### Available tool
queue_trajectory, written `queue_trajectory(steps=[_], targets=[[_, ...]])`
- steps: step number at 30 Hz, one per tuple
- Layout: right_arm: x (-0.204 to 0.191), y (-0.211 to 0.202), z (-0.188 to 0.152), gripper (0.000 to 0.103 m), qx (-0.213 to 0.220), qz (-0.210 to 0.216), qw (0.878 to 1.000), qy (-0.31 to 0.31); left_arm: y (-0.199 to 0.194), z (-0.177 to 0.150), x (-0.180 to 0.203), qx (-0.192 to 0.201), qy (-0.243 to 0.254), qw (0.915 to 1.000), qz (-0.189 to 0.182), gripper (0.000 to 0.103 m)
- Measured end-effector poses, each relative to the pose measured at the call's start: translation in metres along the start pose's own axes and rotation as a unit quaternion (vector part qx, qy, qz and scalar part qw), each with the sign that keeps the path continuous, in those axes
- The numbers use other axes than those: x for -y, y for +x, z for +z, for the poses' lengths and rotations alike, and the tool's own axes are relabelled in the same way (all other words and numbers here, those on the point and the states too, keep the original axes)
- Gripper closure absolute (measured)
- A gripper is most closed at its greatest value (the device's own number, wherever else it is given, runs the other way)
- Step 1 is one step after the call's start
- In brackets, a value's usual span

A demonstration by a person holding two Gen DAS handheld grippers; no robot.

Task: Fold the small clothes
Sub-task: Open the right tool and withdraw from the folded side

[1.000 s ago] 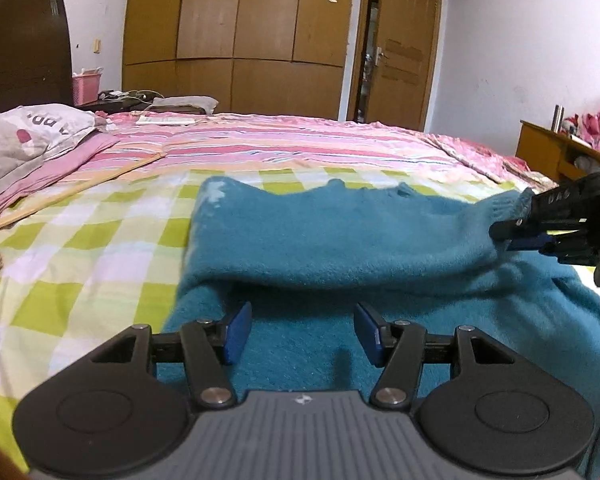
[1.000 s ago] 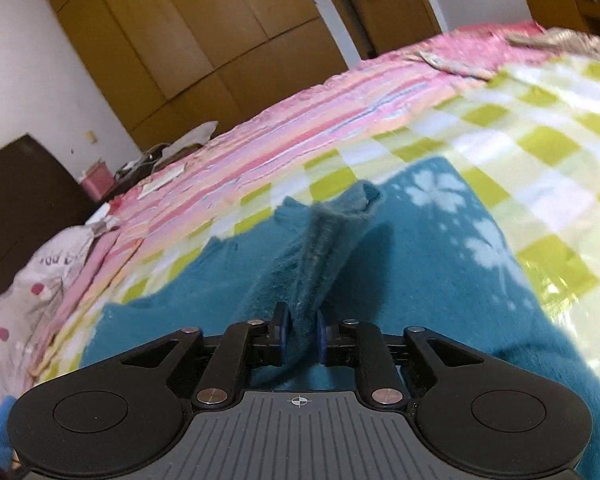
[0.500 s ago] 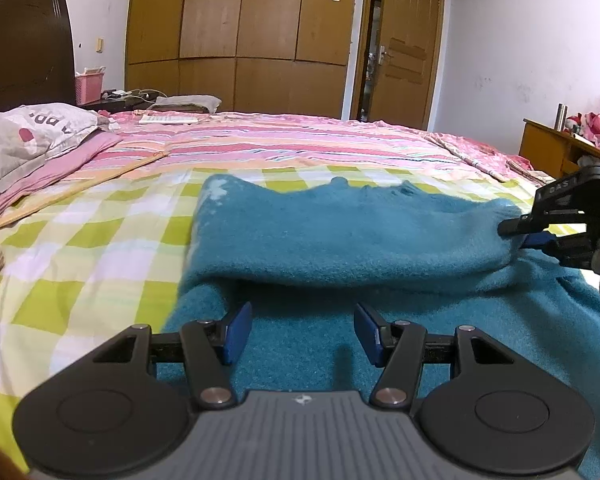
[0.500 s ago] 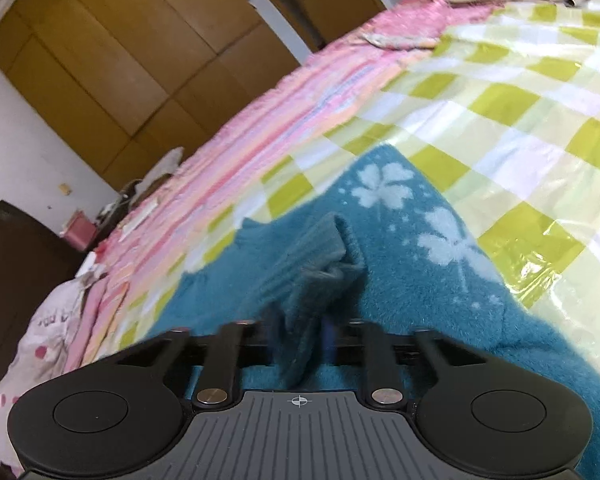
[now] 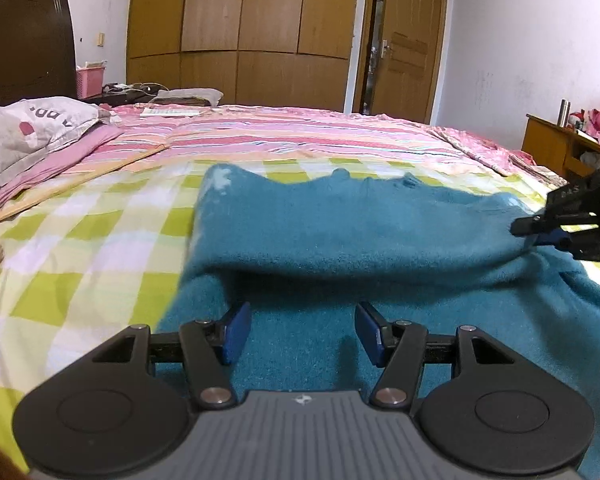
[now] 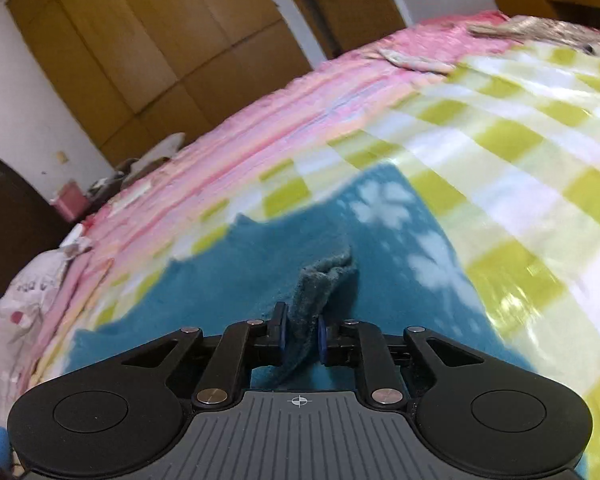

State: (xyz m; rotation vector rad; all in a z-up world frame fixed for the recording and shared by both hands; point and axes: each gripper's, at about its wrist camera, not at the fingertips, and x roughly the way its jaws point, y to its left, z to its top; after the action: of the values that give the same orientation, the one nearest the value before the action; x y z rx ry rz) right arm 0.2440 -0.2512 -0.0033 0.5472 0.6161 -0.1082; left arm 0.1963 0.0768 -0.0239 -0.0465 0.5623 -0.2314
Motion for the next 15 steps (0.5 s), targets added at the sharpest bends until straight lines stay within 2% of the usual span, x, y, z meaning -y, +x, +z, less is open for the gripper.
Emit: queue_trajectory(steps=[4, 9, 12, 15], targets=[[-0.001, -0.018, 0.002, 0.081, 0.02, 0.001, 1.0, -0.006, -0.013, 0.005, 0.0, 0.016, -0.005, 0.9998, -0.006, 0.041], [-0.005, -0.042, 0.015, 0.08, 0.067, -0.01, 0.997, -0.045, -0.042, 0.019, -0.011, 0.055, -0.022, 0.998, 0.022, 0.039], [-0.013, -0.045, 0.018, 0.08, 0.078, 0.0, 0.994, -0.076, -0.049, 0.015, -0.025, 0.042, -0.045, 0.9968, 0.051, 0.037], [-0.017, -0.035, 0.013, 0.08, 0.056, 0.012, 0.994, -0.098, -0.043, 0.004, -0.029, 0.012, -0.049, 0.996, 0.074, 0.037]])
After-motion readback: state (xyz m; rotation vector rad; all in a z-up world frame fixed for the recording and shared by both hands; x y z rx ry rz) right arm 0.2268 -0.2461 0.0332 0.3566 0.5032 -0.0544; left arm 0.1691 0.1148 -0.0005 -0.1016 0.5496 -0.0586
